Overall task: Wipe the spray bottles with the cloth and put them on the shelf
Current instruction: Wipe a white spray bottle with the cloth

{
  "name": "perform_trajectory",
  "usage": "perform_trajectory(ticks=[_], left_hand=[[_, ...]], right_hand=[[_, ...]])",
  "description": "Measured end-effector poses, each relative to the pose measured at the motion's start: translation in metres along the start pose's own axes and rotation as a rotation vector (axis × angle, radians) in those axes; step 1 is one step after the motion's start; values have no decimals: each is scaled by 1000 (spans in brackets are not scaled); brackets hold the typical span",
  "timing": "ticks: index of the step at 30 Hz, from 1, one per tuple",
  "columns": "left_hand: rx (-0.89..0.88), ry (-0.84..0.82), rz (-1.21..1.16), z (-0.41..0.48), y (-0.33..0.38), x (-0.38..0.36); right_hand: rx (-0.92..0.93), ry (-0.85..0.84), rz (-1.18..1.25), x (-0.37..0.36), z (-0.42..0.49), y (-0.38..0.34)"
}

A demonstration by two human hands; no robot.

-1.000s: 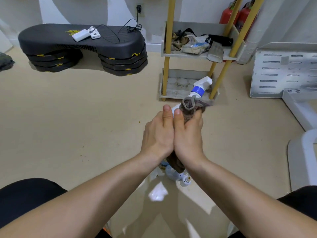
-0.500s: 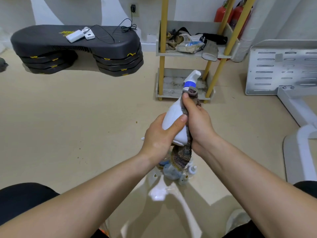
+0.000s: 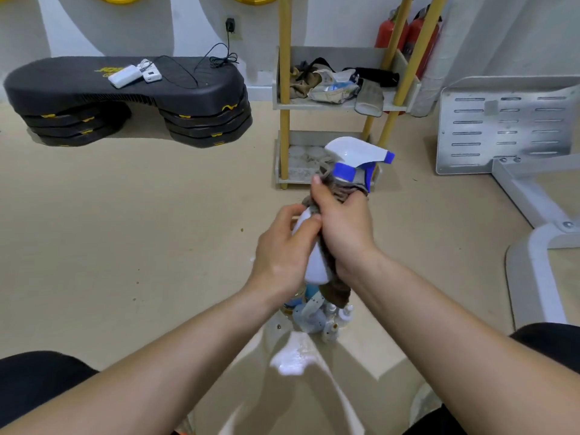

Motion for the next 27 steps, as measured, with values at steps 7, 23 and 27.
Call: perform_trajectory(ticks=[7, 23, 27], left_hand=[[74, 151, -81, 7, -11, 14], [199, 120, -326, 15, -23, 7], [249, 9, -469, 13, -22, -3]], right_hand=[[46, -103, 5, -18, -12, 8], [152, 30, -316, -28, -26, 15], [-64, -67, -76, -20, -13, 26]])
Point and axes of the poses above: each hand's wrist, its own z-axis towards the middle knuckle, its own x-axis out of the back of the hand, y = z × x, the point moved 10 cm from there along z, towards the middle knuckle, and after that the axes turned 15 degrees about -x, right-handed, at the moved point
